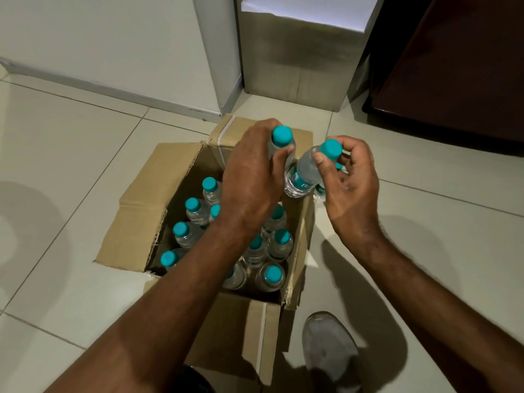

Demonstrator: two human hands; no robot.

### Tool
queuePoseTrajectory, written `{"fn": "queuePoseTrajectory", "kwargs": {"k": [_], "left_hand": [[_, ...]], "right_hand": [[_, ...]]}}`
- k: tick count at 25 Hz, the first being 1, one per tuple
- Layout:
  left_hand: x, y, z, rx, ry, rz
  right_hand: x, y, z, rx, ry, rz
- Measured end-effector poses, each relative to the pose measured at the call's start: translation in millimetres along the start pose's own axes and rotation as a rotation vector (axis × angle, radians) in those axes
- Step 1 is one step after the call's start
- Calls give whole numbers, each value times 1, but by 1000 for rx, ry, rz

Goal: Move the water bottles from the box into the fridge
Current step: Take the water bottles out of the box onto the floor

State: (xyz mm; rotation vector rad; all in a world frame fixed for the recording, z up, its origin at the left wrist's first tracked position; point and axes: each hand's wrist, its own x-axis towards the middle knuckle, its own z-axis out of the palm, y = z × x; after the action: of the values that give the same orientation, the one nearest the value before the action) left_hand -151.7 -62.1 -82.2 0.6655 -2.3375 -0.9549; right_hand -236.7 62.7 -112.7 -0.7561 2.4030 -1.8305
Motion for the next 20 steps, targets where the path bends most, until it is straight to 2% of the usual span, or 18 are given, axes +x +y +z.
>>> {"fn": "queuePoseTrajectory", "kwargs": {"k": [4,9,13,16,20], "left_hand": [[-6,29,6,-145,-9,95],[-21,23,51,-101,-295,42],[-29,4,81,-20,-497,-2],[-31,-4,91,61,-554,45],[-32,-3,99,137,-587,147]], "right_hand": [[0,-6,-40,18,95,-47],[-22,24,-76,-76,125,-24],[-40,62,-82,-117,69,98],[-43,82,-81,-124,18,166],[-45,98,-76,-143,-38,162]]}}
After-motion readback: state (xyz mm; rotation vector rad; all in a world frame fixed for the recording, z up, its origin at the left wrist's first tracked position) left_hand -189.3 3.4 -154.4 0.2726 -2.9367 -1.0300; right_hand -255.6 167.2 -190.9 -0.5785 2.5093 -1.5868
